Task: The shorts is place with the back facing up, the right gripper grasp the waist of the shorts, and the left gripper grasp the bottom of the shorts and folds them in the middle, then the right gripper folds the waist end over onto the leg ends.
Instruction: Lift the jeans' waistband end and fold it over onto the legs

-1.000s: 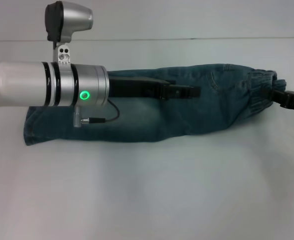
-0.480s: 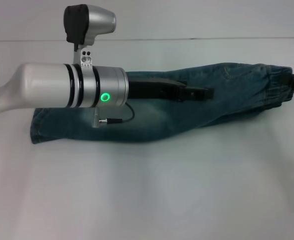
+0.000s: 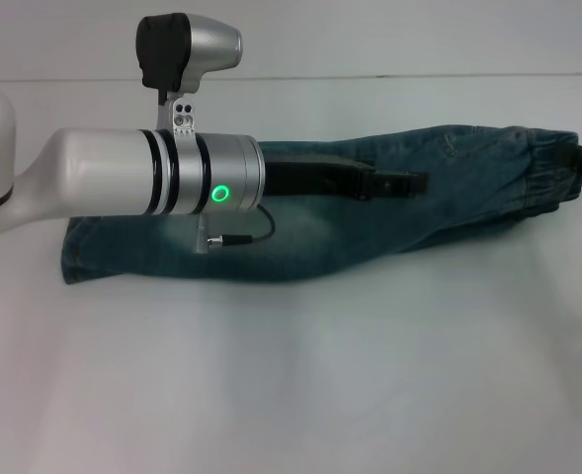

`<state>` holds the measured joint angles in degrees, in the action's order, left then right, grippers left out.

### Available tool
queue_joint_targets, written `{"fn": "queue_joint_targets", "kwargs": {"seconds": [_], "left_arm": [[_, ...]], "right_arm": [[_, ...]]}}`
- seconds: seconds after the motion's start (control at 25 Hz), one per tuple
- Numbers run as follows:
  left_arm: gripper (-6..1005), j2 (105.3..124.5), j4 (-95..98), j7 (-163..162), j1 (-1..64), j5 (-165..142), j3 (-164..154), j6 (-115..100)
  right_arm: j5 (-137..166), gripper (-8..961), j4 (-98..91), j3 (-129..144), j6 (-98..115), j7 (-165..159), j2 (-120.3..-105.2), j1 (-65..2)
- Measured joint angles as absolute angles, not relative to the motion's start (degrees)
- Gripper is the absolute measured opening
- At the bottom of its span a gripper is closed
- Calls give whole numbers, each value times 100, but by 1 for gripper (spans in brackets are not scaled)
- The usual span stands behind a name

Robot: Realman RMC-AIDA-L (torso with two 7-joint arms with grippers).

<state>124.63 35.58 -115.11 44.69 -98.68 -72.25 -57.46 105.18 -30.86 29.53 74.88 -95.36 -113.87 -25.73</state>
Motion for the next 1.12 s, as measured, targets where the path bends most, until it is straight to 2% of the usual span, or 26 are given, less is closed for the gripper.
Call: {"fn": "queue_joint_targets", "kwargs": {"seconds": [0.36,0.56,1.0,1.12], "left_arm": [[891,12463,3495,-11550,4550,-9628,-7842,-4792],[733,12463,3486,-11520,4567,-9431,-7871,-4330],[497,12463,3138,-11912,4859,-9412,-9021,-2765],[391,12463,3041,-12054,4926,-9424,-9335,-2536]], "right_arm": [[10509,43,-3181,2953,7587,-9569,-11351,-2615],[10504,43,-3196,2948,7625,-9572,-11307,-2590],[10495,43,-3278,2823,7761,-9599,-11236,-2578],[10494,43,-3287,2821,7796,-9608,-11210,-2618]]}}
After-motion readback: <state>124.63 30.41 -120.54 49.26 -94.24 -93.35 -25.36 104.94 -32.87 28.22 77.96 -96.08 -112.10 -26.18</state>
